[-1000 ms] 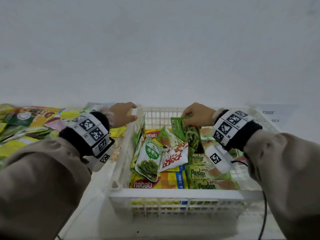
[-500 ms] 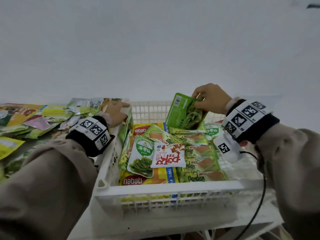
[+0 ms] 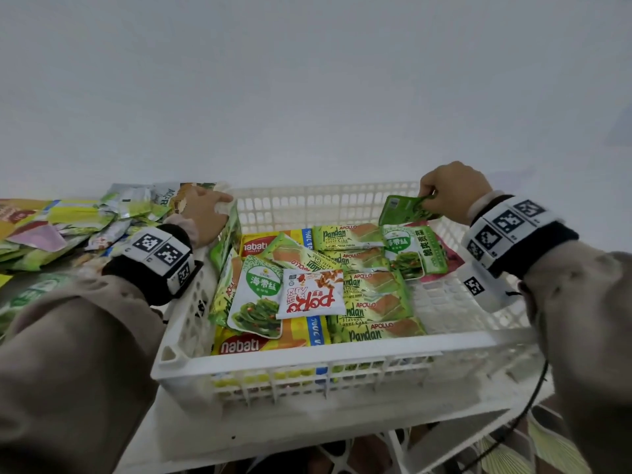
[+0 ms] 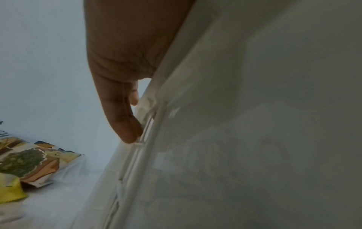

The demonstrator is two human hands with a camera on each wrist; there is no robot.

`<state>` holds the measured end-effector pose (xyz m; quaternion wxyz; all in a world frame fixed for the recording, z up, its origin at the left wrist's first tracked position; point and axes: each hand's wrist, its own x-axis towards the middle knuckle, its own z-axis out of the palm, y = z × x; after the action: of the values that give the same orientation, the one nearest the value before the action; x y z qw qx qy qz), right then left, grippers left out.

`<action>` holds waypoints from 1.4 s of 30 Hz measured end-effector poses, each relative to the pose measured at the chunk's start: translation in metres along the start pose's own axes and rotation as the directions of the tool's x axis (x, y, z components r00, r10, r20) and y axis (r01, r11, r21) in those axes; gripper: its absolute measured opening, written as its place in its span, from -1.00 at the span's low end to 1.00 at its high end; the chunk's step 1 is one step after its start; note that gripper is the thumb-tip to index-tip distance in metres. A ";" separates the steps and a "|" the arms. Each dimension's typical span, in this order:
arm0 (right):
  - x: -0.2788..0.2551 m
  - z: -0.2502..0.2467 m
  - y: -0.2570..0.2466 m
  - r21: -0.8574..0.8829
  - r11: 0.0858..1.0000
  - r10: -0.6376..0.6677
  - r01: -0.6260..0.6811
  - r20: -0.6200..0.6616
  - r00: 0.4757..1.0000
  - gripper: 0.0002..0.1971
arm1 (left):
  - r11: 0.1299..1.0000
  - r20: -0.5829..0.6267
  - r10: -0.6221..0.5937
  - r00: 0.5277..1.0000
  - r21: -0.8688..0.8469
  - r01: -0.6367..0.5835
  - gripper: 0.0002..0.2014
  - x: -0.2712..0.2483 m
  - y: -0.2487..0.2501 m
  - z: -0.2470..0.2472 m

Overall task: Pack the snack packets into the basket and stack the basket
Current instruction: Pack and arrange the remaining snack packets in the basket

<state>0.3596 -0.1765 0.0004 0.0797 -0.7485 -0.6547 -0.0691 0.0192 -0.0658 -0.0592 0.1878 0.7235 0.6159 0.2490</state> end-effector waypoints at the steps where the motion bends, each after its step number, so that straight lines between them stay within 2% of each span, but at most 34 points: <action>1: -0.001 0.004 0.000 -0.053 0.998 -0.015 0.017 0.037 0.999 -0.91 | 1.000 -0.002 -0.002 1.000 -0.001 0.002 -0.64 0.000 -0.001 0.000; 4: -0.001 0.016 0.000 -0.201 0.974 -0.054 0.100 0.225 0.973 -0.89 | 1.000 0.005 -0.002 1.000 0.010 0.002 -0.64 0.002 -0.003 0.000; 8: -0.003 0.025 -0.004 -0.297 0.942 0.014 0.158 0.502 0.865 -0.85 | 1.000 -0.001 0.000 1.000 -0.015 -0.001 -0.64 0.001 -0.004 -0.001; 11: -0.002 0.035 -0.002 -0.341 0.925 0.071 0.168 0.588 0.805 -0.71 | 0.999 -0.016 0.017 1.000 -0.036 -0.017 -0.63 -0.003 -0.002 -0.001; 13: 0.000 0.040 0.001 -0.314 0.941 0.110 0.124 0.632 0.767 -0.89 | 0.998 -0.022 0.033 0.999 -0.044 -0.034 -0.62 -0.005 -0.001 -0.002; 14: 0.004 0.043 0.006 -0.274 0.956 0.104 0.102 0.645 0.757 -0.81 | 0.998 -0.022 0.041 0.999 -0.041 -0.042 -0.62 -0.006 -0.001 -0.003; 15: 0.006 0.045 0.009 -0.240 0.966 0.086 0.095 0.646 0.759 -0.66 | 0.998 -0.018 0.044 0.999 -0.039 -0.044 -0.62 -0.006 0.000 -0.003; 17: 0.009 0.049 0.012 -0.145 0.988 0.032 0.062 0.566 0.824 -0.36 | 0.998 -0.013 0.035 0.999 -0.045 -0.036 -0.62 -0.007 0.001 -0.004; 18: 0.010 0.051 0.013 -0.098 0.994 0.013 0.048 0.542 0.840 -0.21 | 0.999 -0.012 0.029 1.000 -0.044 -0.030 -0.62 -0.008 0.002 -0.005; 20: 0.011 0.060 0.014 -0.083 0.994 -0.012 0.069 0.552 0.834 -0.02 | 0.999 -0.005 0.014 1.000 -0.036 -0.014 -0.62 -0.008 0.003 -0.005; 24: 0.009 0.078 0.016 -0.173 0.978 0.005 0.117 0.579 0.815 0.05 | 0.998 0.013 0.012 1.000 -0.056 -0.011 -0.62 -0.006 0.000 -0.005; 34: 0.011 0.087 0.018 -0.238 0.967 0.053 0.092 0.541 0.839 0.07 | 0.997 0.013 0.014 1.000 -0.071 -0.013 -0.63 -0.005 -0.003 -0.005; 42: 0.012 0.092 0.019 -0.274 0.952 0.045 0.139 0.571 0.820 0.23 | 0.997 0.011 0.044 0.999 -0.063 -0.043 -0.64 -0.005 -0.005 -0.005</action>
<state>0.3803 -0.1480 -0.0879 -0.2373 -0.7211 -0.6485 0.0562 0.0115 -0.0700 -0.0584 0.2085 0.7320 0.5908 0.2678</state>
